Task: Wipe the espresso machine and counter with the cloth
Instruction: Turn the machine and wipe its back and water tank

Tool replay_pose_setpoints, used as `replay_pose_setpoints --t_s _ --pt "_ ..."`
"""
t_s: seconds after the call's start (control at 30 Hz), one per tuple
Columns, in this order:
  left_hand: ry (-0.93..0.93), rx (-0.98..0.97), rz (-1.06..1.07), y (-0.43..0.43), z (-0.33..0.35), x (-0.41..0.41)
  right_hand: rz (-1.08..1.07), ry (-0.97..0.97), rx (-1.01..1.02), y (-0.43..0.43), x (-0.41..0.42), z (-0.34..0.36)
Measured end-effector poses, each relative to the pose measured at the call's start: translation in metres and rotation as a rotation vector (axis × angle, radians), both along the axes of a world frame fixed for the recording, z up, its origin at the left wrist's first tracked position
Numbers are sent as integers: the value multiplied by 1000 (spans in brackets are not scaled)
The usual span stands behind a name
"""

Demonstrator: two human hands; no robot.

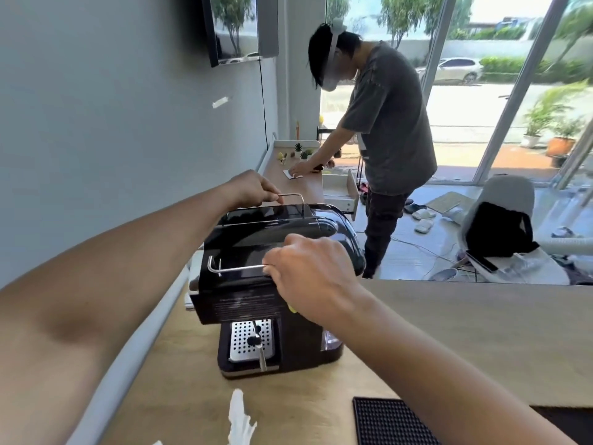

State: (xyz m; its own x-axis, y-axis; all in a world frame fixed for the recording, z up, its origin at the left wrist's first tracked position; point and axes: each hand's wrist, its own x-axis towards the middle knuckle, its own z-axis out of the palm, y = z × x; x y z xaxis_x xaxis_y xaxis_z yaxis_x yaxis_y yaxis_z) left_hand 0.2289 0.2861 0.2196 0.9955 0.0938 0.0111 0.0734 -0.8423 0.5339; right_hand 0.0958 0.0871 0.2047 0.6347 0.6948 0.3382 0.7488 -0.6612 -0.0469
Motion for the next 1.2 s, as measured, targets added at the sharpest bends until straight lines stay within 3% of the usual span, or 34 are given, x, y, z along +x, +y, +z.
replay_pose_setpoints --t_s 0.33,0.43,0.5,0.6,0.7,0.77,0.87,0.93,1.03,1.2 --pt "12 119 61 0 -7 9 -51 -38 48 26 -10 -3" --pt "-6 161 86 -6 -3 0 -40 45 101 24 -6 -1" --pt "-17 173 97 -11 2 -8 -33 264 226 12 -1 7" --pt "-20 175 73 -15 7 -20 -49 523 606 -24 25 24" --pt "-13 178 46 -24 9 -42 -167 460 1043 -59 70 37" --pt "-9 174 36 -32 5 -57 -199 404 1148 -65 98 34" --pt "25 192 21 -42 -9 -70 -211 485 984 -47 129 19" --pt "18 239 37 -45 -20 -74 -201 516 724 -31 138 5" --pt "-61 336 77 -44 -31 -77 -191 405 347 -16 144 -6" --pt "-93 397 74 -44 -37 -74 -177 268 263 -28 149 -7"
